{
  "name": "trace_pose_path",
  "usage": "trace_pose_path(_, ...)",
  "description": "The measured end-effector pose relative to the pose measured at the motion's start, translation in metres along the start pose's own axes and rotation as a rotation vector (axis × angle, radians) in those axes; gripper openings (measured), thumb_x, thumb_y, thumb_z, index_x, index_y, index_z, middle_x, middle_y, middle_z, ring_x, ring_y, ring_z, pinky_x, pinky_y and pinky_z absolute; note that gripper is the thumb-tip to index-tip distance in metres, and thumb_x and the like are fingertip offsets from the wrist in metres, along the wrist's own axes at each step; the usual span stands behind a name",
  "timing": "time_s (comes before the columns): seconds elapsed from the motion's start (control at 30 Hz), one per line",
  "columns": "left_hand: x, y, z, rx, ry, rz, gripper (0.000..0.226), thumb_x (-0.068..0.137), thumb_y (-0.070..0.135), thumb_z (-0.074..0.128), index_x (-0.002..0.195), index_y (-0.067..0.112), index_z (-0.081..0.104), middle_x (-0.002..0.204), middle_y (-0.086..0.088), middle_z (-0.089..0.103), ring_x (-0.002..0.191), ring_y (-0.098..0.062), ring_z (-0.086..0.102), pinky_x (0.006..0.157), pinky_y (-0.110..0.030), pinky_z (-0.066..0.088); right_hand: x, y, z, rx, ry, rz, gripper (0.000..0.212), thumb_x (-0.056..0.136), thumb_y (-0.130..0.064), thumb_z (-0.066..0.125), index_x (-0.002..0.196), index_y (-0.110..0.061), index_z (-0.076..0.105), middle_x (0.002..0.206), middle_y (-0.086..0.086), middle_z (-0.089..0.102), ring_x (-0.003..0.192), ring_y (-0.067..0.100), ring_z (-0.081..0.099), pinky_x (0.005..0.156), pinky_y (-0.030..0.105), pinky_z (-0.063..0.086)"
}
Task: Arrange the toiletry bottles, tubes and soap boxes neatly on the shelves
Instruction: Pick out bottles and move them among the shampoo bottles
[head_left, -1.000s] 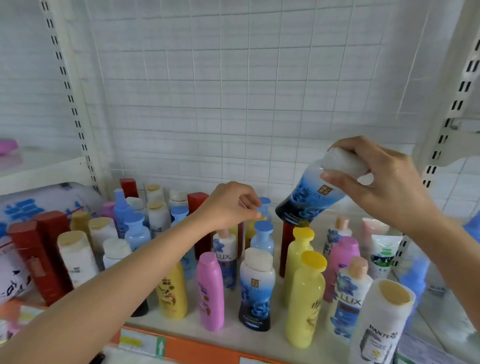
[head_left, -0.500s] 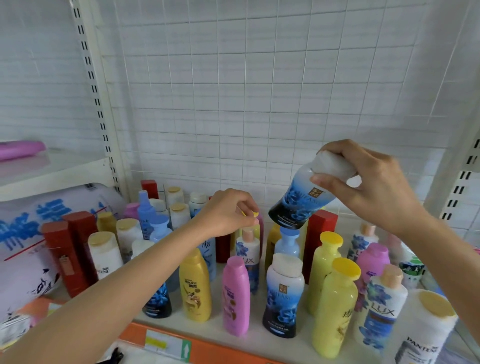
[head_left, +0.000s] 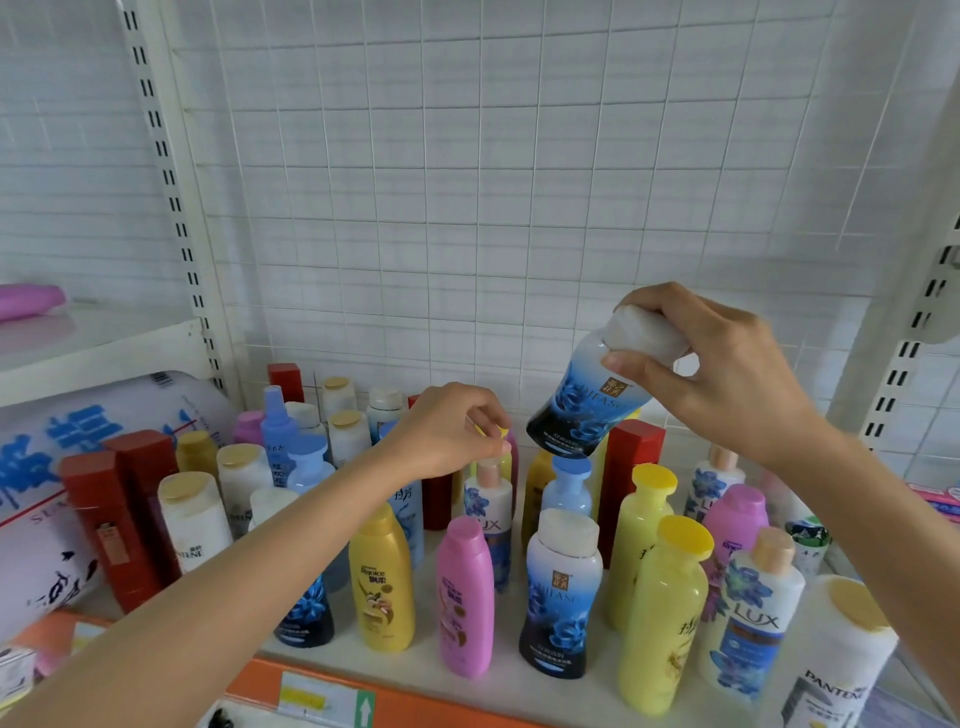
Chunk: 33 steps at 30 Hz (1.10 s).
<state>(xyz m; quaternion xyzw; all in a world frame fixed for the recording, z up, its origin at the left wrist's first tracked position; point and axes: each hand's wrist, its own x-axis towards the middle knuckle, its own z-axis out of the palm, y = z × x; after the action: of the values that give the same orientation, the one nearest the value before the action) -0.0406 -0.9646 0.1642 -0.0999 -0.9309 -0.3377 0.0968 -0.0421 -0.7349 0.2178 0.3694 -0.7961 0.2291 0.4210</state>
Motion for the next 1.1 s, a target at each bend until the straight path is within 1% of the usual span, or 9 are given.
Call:
trace_pose_path(0.17, 0.001, 0.000, 0.001, 0.008, -0.006, 0.001, 0.022, 0.078, 0.018, 0.069, 0.100, 0.018, 0.067, 0.092, 0.006, 0.069, 0.089, -0.010, 0.064, 0.087, -0.036, 0.053, 0.000, 0.002, -0.002, 0.005, 0.000, 0.006, 0.049, 0.077, -0.053, 0.049, 0.103, -0.012, 0.057, 0.086, 0.002, 0.064, 0.066, 0.027, 0.058, 0.060, 0.042, 0.052)
trace_pose_path(0.4, -0.001, -0.014, -0.005, 0.012, 0.012, -0.019, 0.019, 0.077, 0.016, 0.071, 0.096, 0.018, 0.068, 0.093, 0.001, 0.071, 0.086, -0.008, 0.065, 0.085, -0.030, 0.054, 0.003, -0.002, 0.000, 0.017, 0.004, -0.020, 0.049, 0.078, -0.052, 0.049, 0.103, -0.011, 0.057, 0.083, -0.003, 0.059, 0.065, 0.025, 0.058, 0.058, 0.037, 0.051)
trace_pose_path(0.57, -0.010, -0.030, -0.017, 0.061, 0.045, -0.040, 0.019, 0.080, 0.017, 0.070, 0.099, 0.017, 0.067, 0.095, 0.001, 0.069, 0.084, -0.007, 0.063, 0.074, -0.014, 0.048, 0.006, -0.008, 0.013, 0.053, -0.009, -0.034, 0.047, 0.078, -0.051, 0.051, 0.102, -0.011, 0.057, 0.081, -0.005, 0.058, 0.063, 0.022, 0.056, 0.057, 0.033, 0.050)
trace_pose_path(0.73, -0.022, -0.054, -0.029, 0.099, 0.073, -0.087, 0.016, 0.081, 0.017, 0.068, 0.097, 0.019, 0.066, 0.094, 0.003, 0.068, 0.082, -0.004, 0.061, 0.076, -0.017, 0.048, 0.007, -0.018, 0.033, 0.123, -0.083, -0.024, 0.049, 0.076, -0.054, 0.052, 0.102, -0.013, 0.057, 0.080, -0.004, 0.061, 0.062, 0.024, 0.058, 0.060, 0.039, 0.052)
trace_pose_path(0.8, -0.029, -0.064, -0.034, 0.097, 0.096, -0.103, 0.017, 0.082, 0.015, 0.068, 0.098, 0.017, 0.066, 0.091, 0.006, 0.066, 0.078, 0.000, 0.059, 0.067, -0.007, 0.045, 0.007, -0.021, 0.040, 0.128, -0.103, -0.026, 0.047, 0.076, -0.052, 0.056, 0.103, -0.013, 0.057, 0.081, -0.003, 0.062, 0.062, 0.025, 0.058, 0.060, 0.040, 0.052)
trace_pose_path(0.87, -0.036, -0.073, -0.041, 0.104, 0.137, -0.114, 0.016, 0.082, 0.013, 0.068, 0.098, 0.016, 0.067, 0.089, 0.008, 0.064, 0.076, 0.005, 0.057, 0.060, -0.003, 0.042, 0.008, -0.021, 0.042, 0.119, -0.087, -0.036, 0.047, 0.076, -0.053, 0.054, 0.102, -0.013, 0.057, 0.080, -0.004, 0.061, 0.062, 0.022, 0.057, 0.060, 0.036, 0.052)
trace_pose_path(1.0, -0.045, -0.087, -0.061, 0.116, 0.245, -0.138, 0.017, 0.083, 0.012, 0.067, 0.100, 0.016, 0.068, 0.090, 0.009, 0.064, 0.075, 0.008, 0.055, 0.059, 0.001, 0.041, 0.018, -0.017, 0.042, 0.120, -0.014, -0.025, 0.049, 0.076, -0.052, 0.051, 0.102, -0.011, 0.057, 0.079, -0.002, 0.060, 0.063, 0.023, 0.057, 0.060, 0.019, 0.040)
trace_pose_path(1.03, -0.046, -0.089, -0.066, 0.113, 0.254, -0.144, 0.018, 0.083, 0.011, 0.066, 0.100, 0.016, 0.068, 0.088, 0.010, 0.064, 0.075, 0.008, 0.055, 0.059, 0.002, 0.040, 0.020, -0.017, 0.042, 0.122, 0.005, -0.020, 0.049, 0.076, -0.051, 0.051, 0.102, -0.010, 0.057, 0.080, 0.000, 0.061, 0.064, 0.024, 0.057, 0.061, 0.020, 0.040)
trace_pose_path(1.1, -0.048, -0.094, -0.073, 0.111, 0.270, -0.149, 0.016, 0.083, 0.011, 0.066, 0.098, 0.016, 0.069, 0.083, 0.014, 0.063, 0.075, 0.008, 0.056, 0.059, 0.001, 0.040, 0.025, -0.019, 0.045, 0.136, 0.032, -0.008, 0.050, 0.077, -0.051, 0.051, 0.104, -0.009, 0.057, 0.084, 0.005, 0.064, 0.069, 0.027, 0.059, 0.066, 0.028, 0.047)
